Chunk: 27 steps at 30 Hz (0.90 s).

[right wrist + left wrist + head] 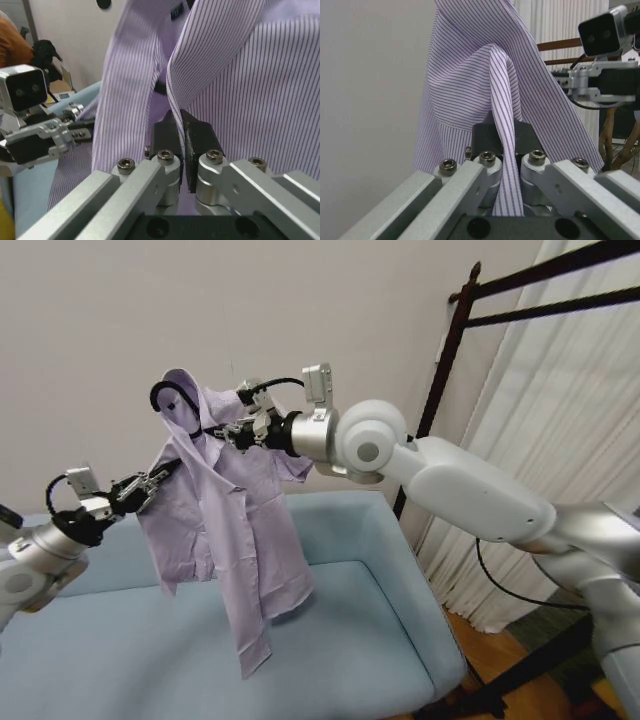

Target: Pick up the clothes from the sofa and hang them on the clothes hanger.

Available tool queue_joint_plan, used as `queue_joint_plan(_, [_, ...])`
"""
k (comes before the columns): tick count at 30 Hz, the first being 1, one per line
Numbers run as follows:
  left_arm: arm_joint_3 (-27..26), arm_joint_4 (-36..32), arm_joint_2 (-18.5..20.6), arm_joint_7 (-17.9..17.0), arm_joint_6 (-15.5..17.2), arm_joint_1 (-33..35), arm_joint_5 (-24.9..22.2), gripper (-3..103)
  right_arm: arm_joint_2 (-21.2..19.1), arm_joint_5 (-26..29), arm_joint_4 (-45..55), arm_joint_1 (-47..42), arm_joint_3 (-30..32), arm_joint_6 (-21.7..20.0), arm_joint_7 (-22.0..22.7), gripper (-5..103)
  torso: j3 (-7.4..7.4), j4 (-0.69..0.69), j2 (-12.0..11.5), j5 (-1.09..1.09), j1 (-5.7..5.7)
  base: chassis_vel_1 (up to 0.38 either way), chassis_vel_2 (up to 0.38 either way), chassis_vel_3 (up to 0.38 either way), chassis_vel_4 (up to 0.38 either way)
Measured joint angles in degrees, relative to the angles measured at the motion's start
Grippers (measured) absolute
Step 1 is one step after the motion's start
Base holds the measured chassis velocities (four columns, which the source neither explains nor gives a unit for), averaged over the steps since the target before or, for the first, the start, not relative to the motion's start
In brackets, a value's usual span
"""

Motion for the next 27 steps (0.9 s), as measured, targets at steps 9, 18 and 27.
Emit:
queue_joint_plan(9, [4.2,2.8,-2.4,1.3,0.0,-5.2,1.3,2,-0.4,-0.7,0.4,-0.6,-0.8,0.1,1.9,31,0.00,0.01,0.0,-0.01,0.00,0.000,0.000,0.000,0.000])
queue_joint_plan(18, [6.5,5.8,-5.3,4.6,-0.2,-7.6,2.4,2,-2.6,0.4,1.3,0.7,-0.3,0.6,2.7,64,0.00,0.01,0.0,-0.01,0.00,0.000,0.000,0.000,0.000])
queue_joint_plan(27, [9.4,11.9,-2.9,12.1,0.4,-11.6,2.5,2,-5.9,3.9,-1.4,8.5,-0.4,-0.6,-0.1,98,0.00,0.01,0.0,0.00,0.00,0.000,0.000,0.000,0.000])
